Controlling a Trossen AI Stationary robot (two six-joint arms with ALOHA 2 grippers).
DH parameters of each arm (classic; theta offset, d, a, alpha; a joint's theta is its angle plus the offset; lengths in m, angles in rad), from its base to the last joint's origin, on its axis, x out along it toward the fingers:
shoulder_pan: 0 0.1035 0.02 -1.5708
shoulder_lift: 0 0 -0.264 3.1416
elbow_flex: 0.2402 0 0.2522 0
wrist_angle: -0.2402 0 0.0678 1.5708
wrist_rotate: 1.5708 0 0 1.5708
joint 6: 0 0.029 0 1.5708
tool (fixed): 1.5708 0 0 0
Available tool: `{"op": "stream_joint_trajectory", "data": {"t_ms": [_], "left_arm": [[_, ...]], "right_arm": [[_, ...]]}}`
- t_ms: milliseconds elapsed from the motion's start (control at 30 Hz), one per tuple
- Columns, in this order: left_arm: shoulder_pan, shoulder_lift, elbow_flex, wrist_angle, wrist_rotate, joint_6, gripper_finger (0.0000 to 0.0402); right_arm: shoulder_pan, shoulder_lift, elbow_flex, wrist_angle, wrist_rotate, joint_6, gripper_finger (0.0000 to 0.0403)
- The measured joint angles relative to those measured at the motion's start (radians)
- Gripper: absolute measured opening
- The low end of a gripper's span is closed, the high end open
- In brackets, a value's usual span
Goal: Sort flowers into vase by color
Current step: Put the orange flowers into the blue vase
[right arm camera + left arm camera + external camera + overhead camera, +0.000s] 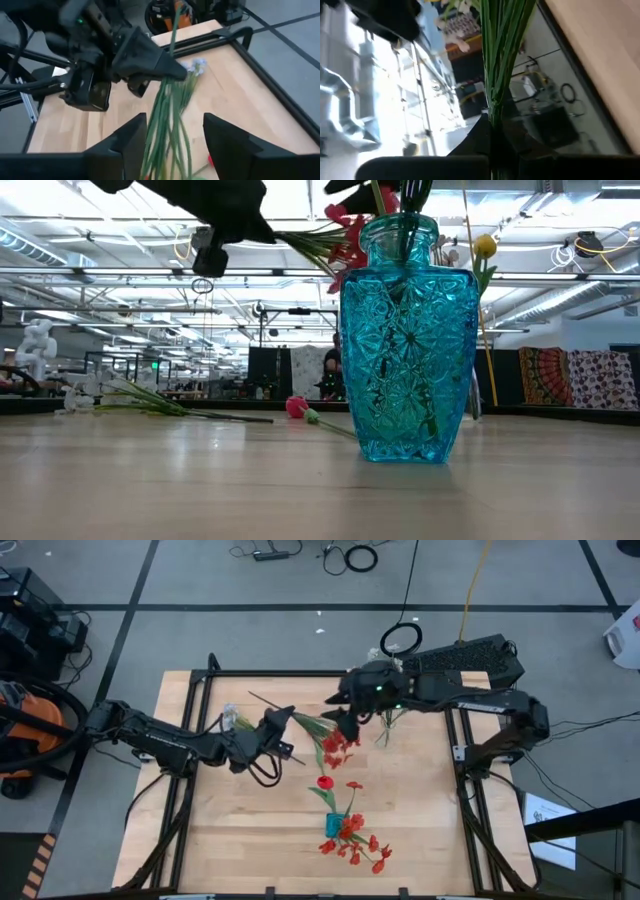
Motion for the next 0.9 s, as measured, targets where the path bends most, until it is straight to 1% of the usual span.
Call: {"op": "stream_joint_trajectory", "data": {"t_ms": [67, 133, 200, 267, 433, 533, 600, 667, 767, 833, 900], "left_arm": [[0.0, 0.0, 0.0, -0.009, -0.031, -0.092, 0.0011], [0.006, -0.002, -0.007, -0.006, -0.048, -0.187, 0.0011], [0.014, -0.015, -0.021, -0.011, -0.05, -0.258, 0.0011], [0.029, -0.037, -0.039, -0.012, -0.046, -0.325, 0.0011], [0.064, -0.115, -0.119, -0.016, -0.005, -0.471, 0.001], [0.073, -0.181, -0.177, -0.016, 0.024, -0.571, 0.001], [0.073, -0.223, -0.213, -0.014, 0.043, -0.648, 0.001], [0.071, -0.263, -0.247, -0.016, 0.056, -0.73, 0.001], [0.068, -0.298, -0.283, -0.013, 0.08, -0.872, 0.001], [0.063, -0.307, -0.296, -0.015, 0.103, -0.974, 0.001], [0.062, -0.307, -0.299, -0.011, 0.156, -1.061, 0.001]], "right_arm": [[-0.002, -0.039, 0.0, -0.045, 0.002, 0.011, 0.0191], [0.002, -0.078, 0.0, -0.109, 0.026, 0.03, 0.0191], [0.022, -0.118, 0.0, -0.187, 0.072, 0.035, 0.0188], [0.049, -0.157, 0.0, -0.262, 0.14, 0.073, 0.0182], [0.16, -0.25, 0.0, -0.463, 0.31, 0.187, 0.0162], [0.248, -0.291, -0.007, -0.577, 0.383, 0.295, 0.0149], [0.317, -0.322, -0.037, -0.638, 0.426, 0.37, 0.014], [0.394, -0.356, -0.096, -0.672, 0.474, 0.447, 0.0133], [0.515, -0.412, -0.244, -0.661, 0.544, 0.583, 0.0124], [0.587, -0.45, -0.365, -0.603, 0.588, 0.663, 0.012], [0.647, -0.484, -0.5, -0.523, 0.626, 0.728, 0.0117]]}}
